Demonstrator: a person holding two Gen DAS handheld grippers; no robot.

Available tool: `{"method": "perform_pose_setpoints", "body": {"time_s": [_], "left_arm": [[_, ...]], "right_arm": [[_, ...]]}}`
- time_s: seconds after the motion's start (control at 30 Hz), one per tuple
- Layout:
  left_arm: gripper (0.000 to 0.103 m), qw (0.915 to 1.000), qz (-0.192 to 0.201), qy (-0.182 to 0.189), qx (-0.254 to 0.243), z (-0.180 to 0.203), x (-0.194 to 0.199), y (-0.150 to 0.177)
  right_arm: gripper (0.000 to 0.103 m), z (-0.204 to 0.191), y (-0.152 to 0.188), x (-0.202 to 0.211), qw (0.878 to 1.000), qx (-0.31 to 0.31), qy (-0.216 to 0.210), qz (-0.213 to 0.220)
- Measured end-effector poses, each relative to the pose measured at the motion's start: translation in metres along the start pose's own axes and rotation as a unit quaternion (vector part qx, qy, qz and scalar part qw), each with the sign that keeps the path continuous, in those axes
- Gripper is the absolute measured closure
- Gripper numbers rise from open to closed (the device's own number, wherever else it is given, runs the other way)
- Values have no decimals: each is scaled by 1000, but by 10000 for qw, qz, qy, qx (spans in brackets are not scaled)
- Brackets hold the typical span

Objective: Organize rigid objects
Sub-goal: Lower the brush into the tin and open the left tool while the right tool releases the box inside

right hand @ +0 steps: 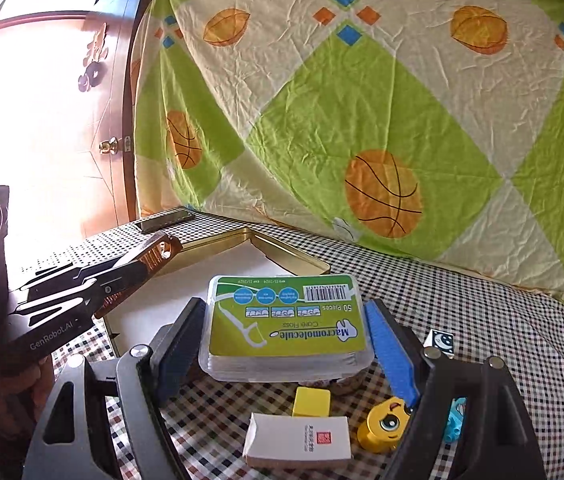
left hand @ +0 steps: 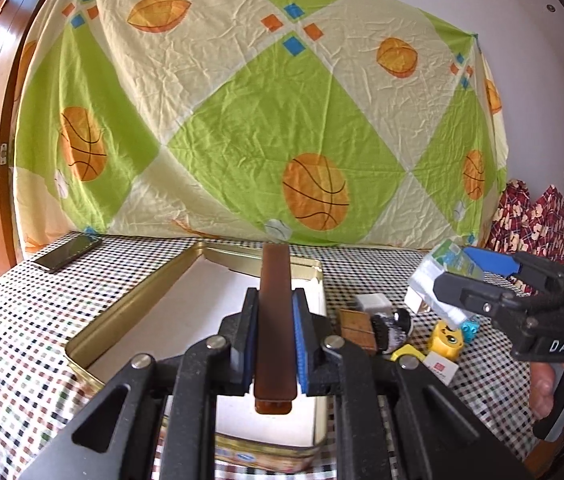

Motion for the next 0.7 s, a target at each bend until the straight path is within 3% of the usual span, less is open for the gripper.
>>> {"method": "perform_pose_setpoints", "body": {"time_s": [0.7], "left_arm": [[89, 9951, -898, -402, -61, -65, -63, -20]], "right_arm": [[21, -36, -29, -123, 9966, 195, -109, -797]]}}
Point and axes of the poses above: each gripper's, at about its wrist camera, not at the fingertips, and x roughly against the way its jaws point, z to its right, y to its underside, the point moved 3 cm from there along -x, roughly the way its jaws point, and after that the axes turned 3 degrees about -y, right-handed, at the moved point
